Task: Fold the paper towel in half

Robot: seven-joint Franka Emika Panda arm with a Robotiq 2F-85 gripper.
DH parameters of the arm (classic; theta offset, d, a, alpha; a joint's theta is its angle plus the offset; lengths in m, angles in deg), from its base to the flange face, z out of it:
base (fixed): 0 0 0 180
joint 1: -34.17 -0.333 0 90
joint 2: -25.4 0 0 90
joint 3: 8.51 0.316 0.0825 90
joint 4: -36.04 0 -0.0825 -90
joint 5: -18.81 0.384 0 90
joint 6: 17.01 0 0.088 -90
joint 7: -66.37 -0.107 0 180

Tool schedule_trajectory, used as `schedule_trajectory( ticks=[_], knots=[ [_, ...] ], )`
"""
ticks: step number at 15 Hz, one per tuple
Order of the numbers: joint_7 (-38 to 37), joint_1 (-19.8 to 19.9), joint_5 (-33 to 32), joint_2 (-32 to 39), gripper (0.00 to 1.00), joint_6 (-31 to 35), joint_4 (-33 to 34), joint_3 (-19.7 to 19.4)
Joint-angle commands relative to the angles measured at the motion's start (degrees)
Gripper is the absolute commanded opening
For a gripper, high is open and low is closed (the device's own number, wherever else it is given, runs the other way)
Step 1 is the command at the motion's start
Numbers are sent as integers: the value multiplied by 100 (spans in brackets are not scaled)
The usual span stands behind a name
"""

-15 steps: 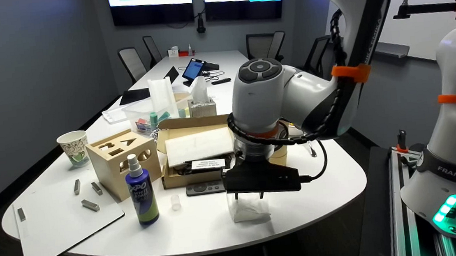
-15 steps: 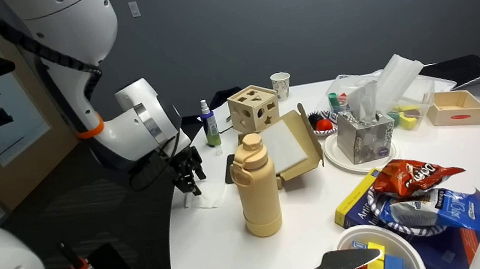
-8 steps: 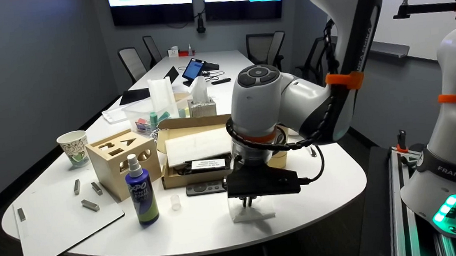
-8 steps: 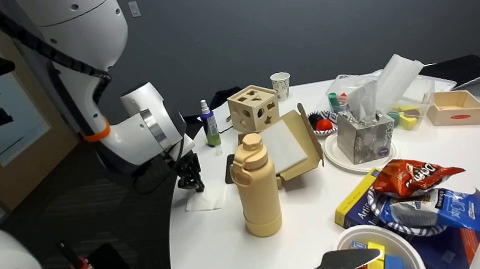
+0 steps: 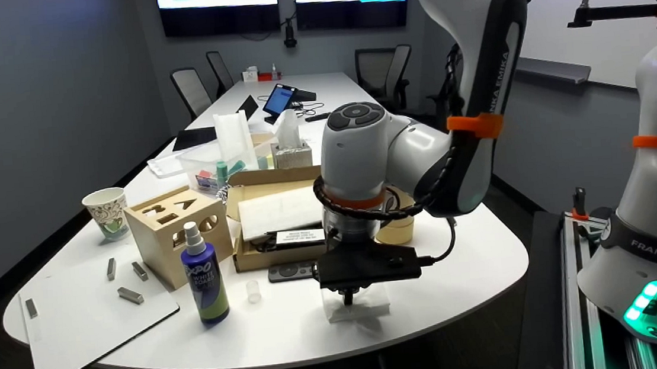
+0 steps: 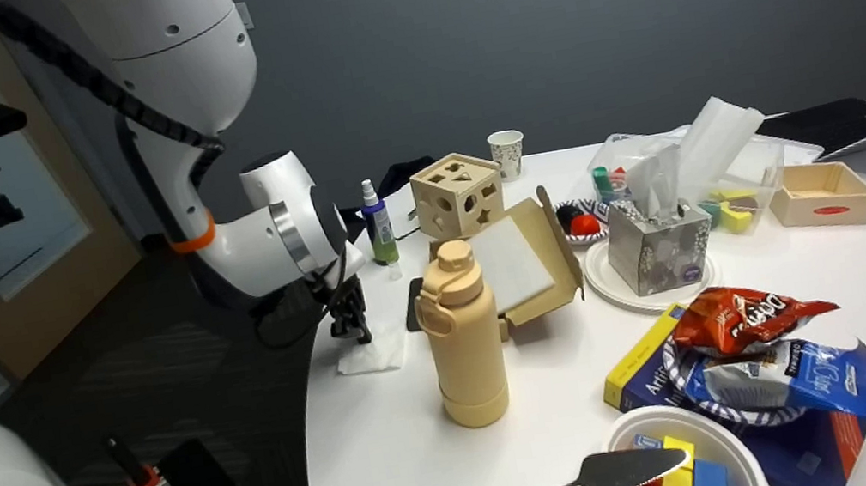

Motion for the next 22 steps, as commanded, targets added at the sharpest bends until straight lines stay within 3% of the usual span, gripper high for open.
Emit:
schedule_trajectory(
  ticks=[1, 2, 3, 13, 22],
  knots=[
    [187, 129, 157, -3, 0, 38, 41, 148],
    [169, 121, 170, -77, 8, 0, 7, 173],
    [155, 119, 206, -134, 28, -28, -27, 210],
    [230, 105, 609, -1078, 100, -751, -255, 628],
    [1070, 142, 1400, -1381, 100, -1250, -212, 873]
  ],
)
